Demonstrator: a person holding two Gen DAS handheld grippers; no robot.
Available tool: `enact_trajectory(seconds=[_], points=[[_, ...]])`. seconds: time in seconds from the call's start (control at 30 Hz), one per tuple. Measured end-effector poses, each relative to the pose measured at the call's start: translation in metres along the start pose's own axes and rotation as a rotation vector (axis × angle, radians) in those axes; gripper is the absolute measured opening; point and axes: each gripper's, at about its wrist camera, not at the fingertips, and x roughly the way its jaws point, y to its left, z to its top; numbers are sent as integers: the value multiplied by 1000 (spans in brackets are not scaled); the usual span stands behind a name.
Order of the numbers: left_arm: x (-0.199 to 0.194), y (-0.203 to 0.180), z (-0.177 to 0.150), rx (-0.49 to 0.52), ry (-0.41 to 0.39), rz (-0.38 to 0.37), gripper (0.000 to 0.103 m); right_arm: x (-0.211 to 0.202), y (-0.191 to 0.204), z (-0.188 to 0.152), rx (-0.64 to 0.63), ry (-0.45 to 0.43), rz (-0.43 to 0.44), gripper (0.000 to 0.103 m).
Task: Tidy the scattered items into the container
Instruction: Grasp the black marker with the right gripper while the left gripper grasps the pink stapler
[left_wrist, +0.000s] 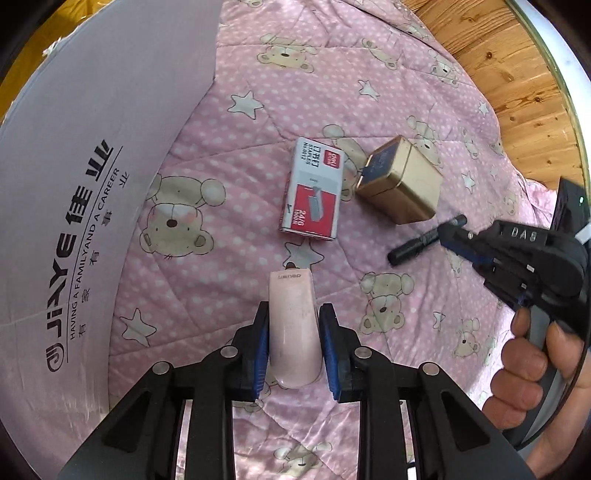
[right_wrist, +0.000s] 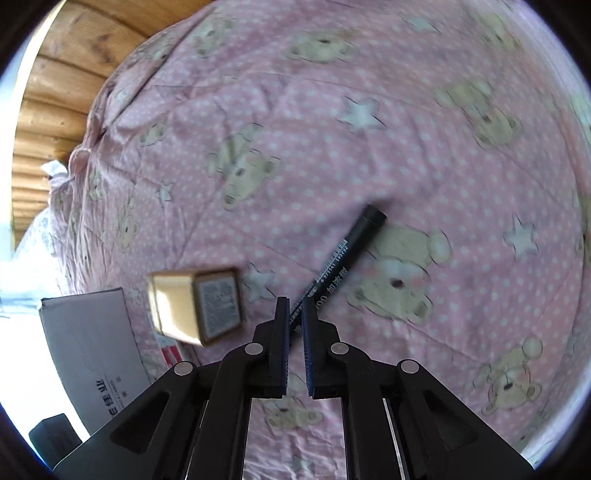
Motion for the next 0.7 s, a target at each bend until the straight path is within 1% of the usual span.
enact_trajectory(seconds=[0.03,0.07,0.1,0.13,0.2,0.3,0.33,0.37,0.43,0.53,0.57,0.7], points=[[3,-1,2,-2,2,-2,27,-1,1,1,5,0,-16,9],[5,-1,4,-2,1,-4,27,-2,-1,0,19,-3,-41,14],[4,2,4,-1,0,-9,27,-4,-3,-1,34,-11,-66,30],[5,1,5,1,-2,-11,27,-4,-7,-4,54,-18,-79,38],[5,-2,6,14,-10,-15,27,-2,-16,-8,95,-17,-73,38],[3,-5,7,35,-15,-21,27,5,-18,-8,105,-20,-64,38],[4,-6,7,39,-14,-24,27,7,-13,-6,83,-25,-75,35],[5,-7,8,40,-14,-26,27,8,-9,-5,62,-31,-89,34],[3,-9,8,48,-14,-31,27,9,-4,-6,25,-43,-122,26],[-3,-11,8,64,-29,-31,27,4,-8,-13,17,-47,-118,15],[-5,-13,9,69,-34,-33,27,1,-10,-16,19,-48,-110,13],[-15,-17,7,90,-53,-34,27,-19,-9,-28,-6,-76,-91,13]])
